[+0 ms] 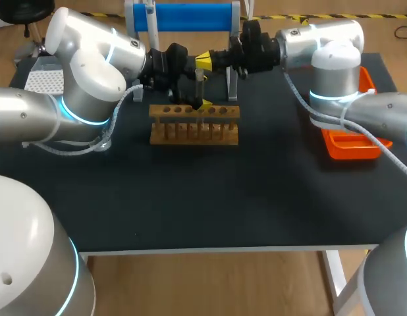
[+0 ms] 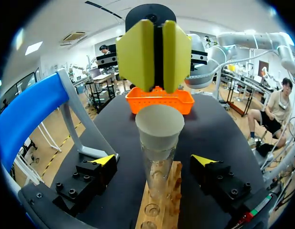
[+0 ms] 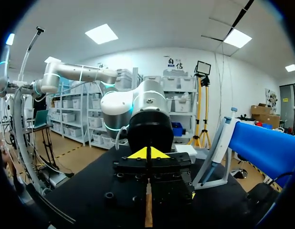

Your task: Invert the test tube, pick up the pipette, mount the tip to pipette, aspirate from beaker and dispense into the tube, eject the tip, return the pipette, and cap with the stopper.

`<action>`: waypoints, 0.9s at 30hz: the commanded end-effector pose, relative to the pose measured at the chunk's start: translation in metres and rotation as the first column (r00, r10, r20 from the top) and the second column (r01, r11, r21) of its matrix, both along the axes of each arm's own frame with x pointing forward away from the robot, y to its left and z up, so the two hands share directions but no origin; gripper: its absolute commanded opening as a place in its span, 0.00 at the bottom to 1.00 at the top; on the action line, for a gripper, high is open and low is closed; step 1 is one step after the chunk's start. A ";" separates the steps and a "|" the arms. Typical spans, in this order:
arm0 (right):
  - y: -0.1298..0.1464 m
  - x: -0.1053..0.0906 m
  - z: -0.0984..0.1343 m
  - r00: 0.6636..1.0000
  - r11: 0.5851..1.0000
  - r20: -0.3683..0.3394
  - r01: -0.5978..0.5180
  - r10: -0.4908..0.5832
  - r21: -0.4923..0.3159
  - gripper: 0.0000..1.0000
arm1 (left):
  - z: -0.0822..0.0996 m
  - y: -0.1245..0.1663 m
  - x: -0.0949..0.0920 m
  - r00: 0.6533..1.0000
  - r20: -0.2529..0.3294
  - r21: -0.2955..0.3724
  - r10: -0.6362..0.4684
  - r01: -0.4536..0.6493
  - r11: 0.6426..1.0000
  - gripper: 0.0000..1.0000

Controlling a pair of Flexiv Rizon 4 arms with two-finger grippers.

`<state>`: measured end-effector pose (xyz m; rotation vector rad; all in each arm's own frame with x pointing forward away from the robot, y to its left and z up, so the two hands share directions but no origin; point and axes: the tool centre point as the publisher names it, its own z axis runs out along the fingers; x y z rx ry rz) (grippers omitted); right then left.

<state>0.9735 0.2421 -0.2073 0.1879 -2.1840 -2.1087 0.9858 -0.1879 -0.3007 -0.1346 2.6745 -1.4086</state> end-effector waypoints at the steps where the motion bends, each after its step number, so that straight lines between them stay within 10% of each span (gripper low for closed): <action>1: 0.001 0.002 -0.006 1.000 1.000 -0.005 -0.010 0.010 0.005 0.00 | 0.000 0.000 0.000 1.000 -0.002 -0.001 -0.003 0.003 1.000 1.00; 27: 0.005 -0.002 -0.028 0.998 1.000 -0.061 -0.009 0.010 0.009 0.00 | 0.000 0.000 0.000 1.000 -0.002 -0.001 -0.003 0.003 1.000 1.00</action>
